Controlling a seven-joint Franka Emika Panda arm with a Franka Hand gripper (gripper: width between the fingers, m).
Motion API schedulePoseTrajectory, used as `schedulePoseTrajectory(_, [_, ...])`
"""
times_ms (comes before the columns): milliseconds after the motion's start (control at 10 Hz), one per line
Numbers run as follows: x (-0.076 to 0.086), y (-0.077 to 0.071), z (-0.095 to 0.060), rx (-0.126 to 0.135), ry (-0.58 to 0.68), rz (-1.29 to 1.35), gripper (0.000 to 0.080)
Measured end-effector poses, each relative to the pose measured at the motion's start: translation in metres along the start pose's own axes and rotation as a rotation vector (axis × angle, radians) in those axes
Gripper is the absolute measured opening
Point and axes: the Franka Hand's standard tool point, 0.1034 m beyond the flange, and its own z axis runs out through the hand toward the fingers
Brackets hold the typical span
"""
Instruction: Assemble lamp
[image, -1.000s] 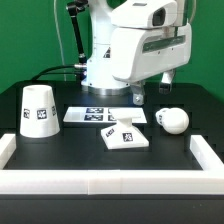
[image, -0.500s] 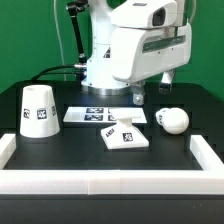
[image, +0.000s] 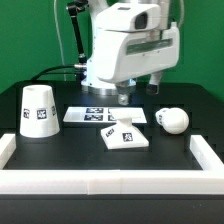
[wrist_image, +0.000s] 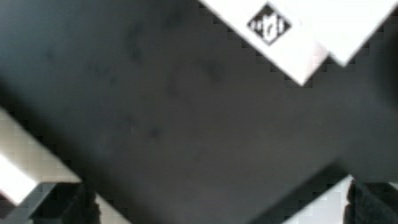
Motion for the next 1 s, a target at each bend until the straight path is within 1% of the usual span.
schedulePoseTrajectory(100, [-0.007, -0.002, 0.005, -0.001, 0.001, 0.082, 0.0699])
schedulePoseTrajectory(200, [-0.012, -0.005, 0.01, 0.002, -0.002, 0.143, 0.0699])
schedulePoseTrajectory(500, [-0.01, -0.006, 0.01, 0.004, -0.002, 0.296, 0.0699])
schedulePoseTrajectory(600, [-0.01, -0.007, 0.01, 0.006, -0.002, 0.384, 0.0699])
schedulePoseTrajectory(700, [-0.013, -0.006, 0.011, 0.007, -0.006, 0.458, 0.0699])
schedulePoseTrajectory(800, [-0.02, -0.008, 0.014, 0.013, -0.011, 0.513, 0.0699])
schedulePoseTrajectory(1000, [-0.035, -0.019, 0.024, 0.014, -0.013, 0.552, 0.0699])
